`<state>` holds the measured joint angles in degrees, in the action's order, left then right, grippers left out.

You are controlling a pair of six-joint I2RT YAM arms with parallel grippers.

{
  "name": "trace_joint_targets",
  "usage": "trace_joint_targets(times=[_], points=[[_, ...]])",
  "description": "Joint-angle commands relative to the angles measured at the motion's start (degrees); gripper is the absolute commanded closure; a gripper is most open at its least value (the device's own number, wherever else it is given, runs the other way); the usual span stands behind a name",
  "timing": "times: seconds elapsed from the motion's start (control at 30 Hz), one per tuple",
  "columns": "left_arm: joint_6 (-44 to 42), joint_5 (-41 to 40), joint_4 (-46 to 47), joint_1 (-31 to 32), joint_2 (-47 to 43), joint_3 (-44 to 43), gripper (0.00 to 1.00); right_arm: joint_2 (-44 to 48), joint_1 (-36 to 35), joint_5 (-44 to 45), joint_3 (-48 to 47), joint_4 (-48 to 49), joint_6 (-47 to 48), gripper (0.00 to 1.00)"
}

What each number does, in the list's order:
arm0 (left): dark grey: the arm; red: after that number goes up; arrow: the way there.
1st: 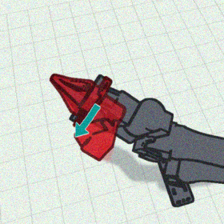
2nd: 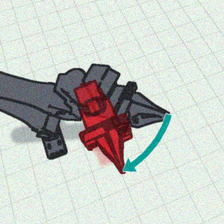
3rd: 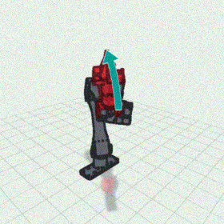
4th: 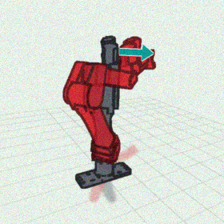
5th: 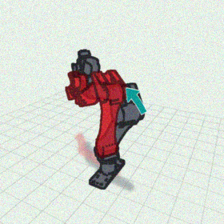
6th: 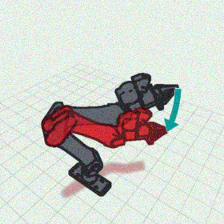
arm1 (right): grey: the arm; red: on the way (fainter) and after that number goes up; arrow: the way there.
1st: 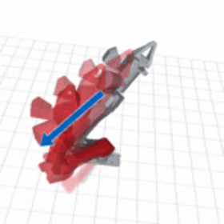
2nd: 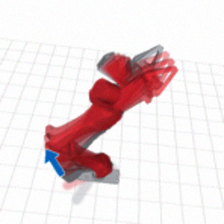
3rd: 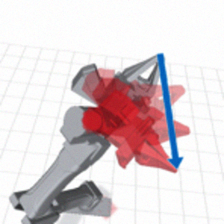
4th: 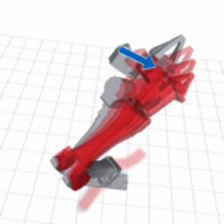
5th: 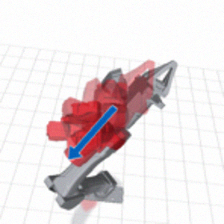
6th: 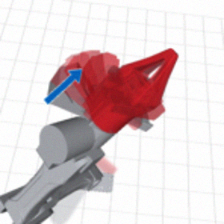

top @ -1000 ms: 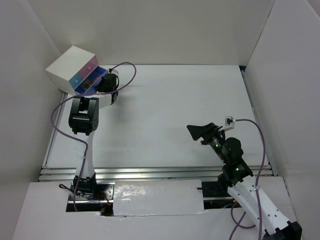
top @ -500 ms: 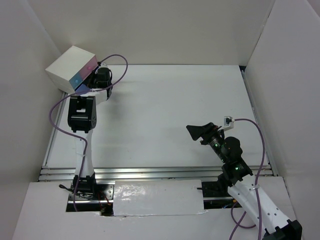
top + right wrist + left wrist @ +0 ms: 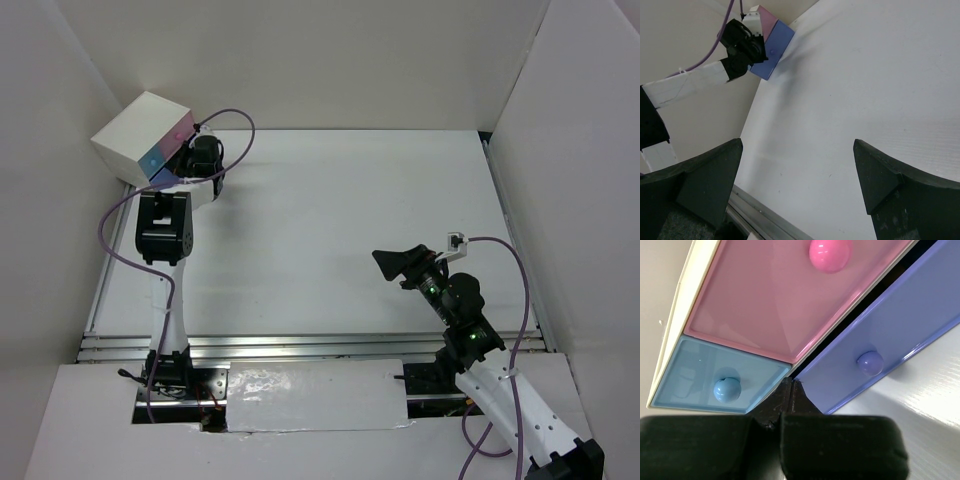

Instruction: Organize the makeup

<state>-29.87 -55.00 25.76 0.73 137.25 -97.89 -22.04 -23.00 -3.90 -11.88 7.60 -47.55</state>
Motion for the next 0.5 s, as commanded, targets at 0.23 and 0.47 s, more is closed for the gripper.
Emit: trace_joint_targets(times=[0.23, 0.47], points=[[4.2, 0.77, 3.95, 4.35, -8.74, 6.12, 1.0, -0.63, -0.11, -0.23, -1.04, 4.18, 0.09, 0.0], [4.28, 0.95, 4.57, 13.67, -25.41, 8.77, 0.79, 0.77, -0.02, 0.65, -0.78, 3.48, 0.27, 0.0]])
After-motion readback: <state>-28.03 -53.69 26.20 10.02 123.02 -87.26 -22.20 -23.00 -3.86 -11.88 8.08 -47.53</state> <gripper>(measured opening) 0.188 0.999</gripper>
